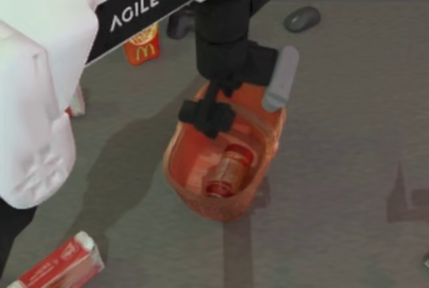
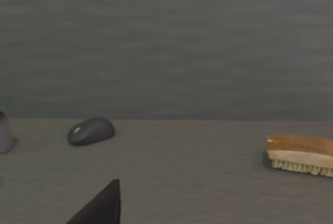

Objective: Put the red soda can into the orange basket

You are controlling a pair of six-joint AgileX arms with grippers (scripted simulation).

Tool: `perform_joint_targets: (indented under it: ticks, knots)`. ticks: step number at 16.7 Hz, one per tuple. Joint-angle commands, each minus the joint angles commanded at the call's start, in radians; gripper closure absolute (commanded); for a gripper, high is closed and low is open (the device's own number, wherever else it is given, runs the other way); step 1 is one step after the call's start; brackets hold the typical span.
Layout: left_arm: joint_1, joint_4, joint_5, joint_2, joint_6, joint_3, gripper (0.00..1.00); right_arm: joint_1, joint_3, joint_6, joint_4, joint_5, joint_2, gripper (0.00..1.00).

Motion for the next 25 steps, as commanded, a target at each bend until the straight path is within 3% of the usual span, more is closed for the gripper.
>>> perform_joint_targets:
  ticks: [8, 25]
  knots:
    - [0.000, 0.000, 0.000, 0.000, 0.000, 0.000, 0.98, 0.000, 0.000, 0.000, 0.000, 0.000, 0.000, 0.00]
    - [0.000, 0.000, 0.000, 0.000, 0.000, 0.000, 1.00, 0.000, 0.000, 0.000, 0.000, 0.000, 0.000, 0.00]
